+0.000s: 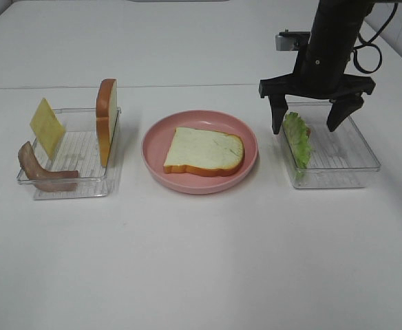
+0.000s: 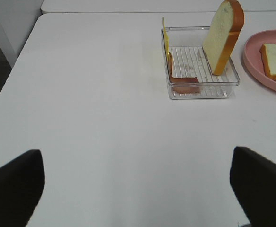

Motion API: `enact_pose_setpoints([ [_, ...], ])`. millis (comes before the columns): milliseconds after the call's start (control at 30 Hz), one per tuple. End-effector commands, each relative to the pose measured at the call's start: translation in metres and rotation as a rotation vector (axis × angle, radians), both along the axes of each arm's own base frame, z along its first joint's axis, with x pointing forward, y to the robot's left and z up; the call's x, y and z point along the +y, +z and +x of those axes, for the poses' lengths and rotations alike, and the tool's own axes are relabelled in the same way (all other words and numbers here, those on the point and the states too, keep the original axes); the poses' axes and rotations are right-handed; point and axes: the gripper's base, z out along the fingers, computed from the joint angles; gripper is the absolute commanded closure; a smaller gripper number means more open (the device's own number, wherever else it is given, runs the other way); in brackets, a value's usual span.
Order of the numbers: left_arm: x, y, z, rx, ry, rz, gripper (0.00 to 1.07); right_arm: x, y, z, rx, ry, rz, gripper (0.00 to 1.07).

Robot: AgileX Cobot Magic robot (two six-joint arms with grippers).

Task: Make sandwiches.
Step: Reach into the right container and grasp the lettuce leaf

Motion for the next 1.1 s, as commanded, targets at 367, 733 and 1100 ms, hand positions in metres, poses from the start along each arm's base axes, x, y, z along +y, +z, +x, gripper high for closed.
enact_pose_setpoints([
  [367,0.0,-0.001,-0.003,-0.019,0.0,0.008,0.04,0.003,-0.024,0.0,0.086,-0.016,0.03,0.22],
  [733,0.0,-0.001,-0.003,-0.019,0.0,0.008,0.04,0.003,-0.024,0.001,0.077,-0.018,0.031,0.69],
  [1100,0.0,-0.001,-0.003,-0.019,0.0,0.008,0.04,0.001,-0.024,0.002,0.063,-0.016,0.01,0.99],
])
